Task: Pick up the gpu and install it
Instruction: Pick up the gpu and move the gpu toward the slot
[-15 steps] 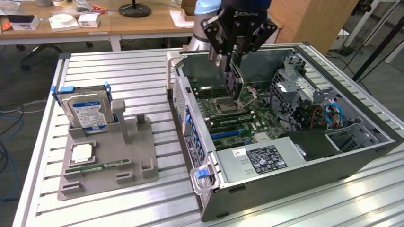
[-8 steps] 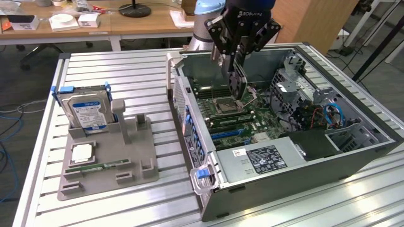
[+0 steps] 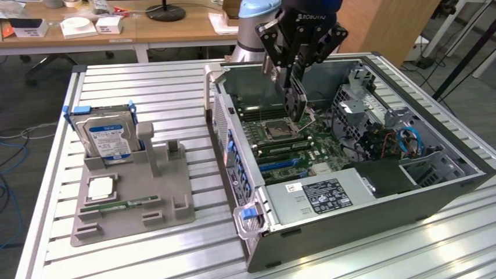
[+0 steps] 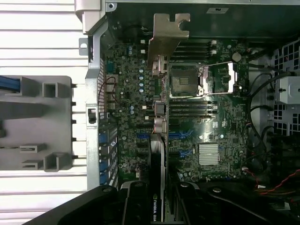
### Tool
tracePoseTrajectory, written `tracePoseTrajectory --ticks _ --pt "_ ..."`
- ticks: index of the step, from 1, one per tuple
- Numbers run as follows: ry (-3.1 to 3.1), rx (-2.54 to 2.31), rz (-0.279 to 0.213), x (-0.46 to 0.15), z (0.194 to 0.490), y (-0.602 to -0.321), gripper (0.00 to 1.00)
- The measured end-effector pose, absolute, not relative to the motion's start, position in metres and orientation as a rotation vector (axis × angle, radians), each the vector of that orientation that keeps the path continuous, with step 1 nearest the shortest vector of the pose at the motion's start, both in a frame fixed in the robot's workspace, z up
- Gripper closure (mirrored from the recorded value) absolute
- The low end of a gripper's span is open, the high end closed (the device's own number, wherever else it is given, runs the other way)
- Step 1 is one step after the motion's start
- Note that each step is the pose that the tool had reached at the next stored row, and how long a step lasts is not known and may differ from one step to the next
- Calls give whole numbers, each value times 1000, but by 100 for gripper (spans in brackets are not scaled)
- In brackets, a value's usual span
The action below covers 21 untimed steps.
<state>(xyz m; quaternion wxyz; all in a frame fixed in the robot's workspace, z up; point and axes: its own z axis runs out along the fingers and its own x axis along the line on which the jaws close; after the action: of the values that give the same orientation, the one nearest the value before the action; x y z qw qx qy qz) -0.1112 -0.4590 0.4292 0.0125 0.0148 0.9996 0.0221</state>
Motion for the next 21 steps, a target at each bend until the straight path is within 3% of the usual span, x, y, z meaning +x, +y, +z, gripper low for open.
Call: tracePoseTrajectory --ticks 21 --pt "3116 41 69 -86 429 -459 74"
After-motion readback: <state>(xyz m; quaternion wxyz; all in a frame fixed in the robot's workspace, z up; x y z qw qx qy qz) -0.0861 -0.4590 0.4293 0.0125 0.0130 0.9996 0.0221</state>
